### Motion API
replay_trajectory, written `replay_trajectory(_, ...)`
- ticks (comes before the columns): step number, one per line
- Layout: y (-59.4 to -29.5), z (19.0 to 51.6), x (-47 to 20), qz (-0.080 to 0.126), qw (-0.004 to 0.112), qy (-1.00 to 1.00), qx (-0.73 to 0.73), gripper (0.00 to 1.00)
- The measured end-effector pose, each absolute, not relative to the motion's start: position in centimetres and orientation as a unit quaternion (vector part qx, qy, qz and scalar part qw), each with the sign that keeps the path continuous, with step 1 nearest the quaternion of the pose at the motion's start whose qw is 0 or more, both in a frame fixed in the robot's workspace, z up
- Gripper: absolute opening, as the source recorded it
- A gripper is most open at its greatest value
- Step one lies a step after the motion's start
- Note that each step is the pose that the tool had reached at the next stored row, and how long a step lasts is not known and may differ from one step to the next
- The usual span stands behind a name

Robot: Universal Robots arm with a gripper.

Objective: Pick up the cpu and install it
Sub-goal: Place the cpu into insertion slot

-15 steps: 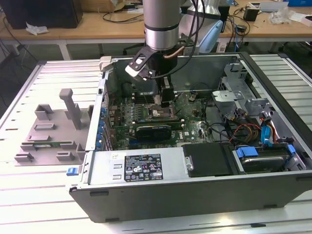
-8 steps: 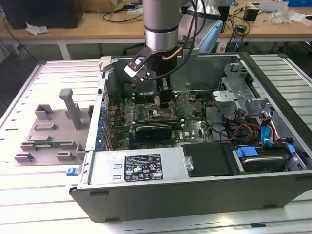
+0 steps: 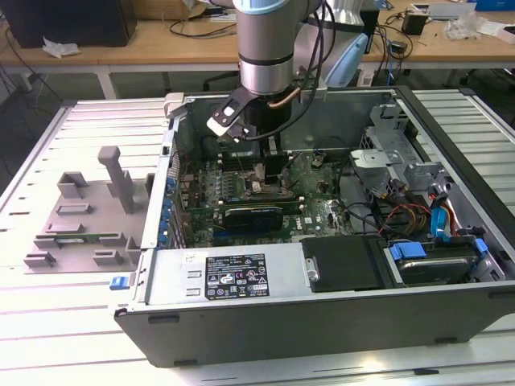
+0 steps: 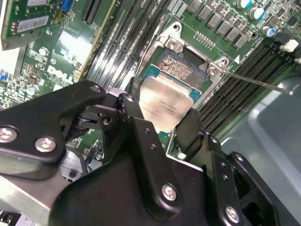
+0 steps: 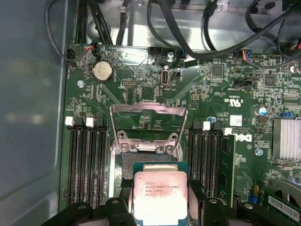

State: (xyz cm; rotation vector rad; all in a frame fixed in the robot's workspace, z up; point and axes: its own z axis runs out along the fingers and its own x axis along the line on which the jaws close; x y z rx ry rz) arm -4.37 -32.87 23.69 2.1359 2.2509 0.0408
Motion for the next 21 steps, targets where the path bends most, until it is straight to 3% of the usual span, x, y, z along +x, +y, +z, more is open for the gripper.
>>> replay_trajectory(21,-32.1,21.0,-4.7,0.012,0.020,0.709,0.705,0.55)
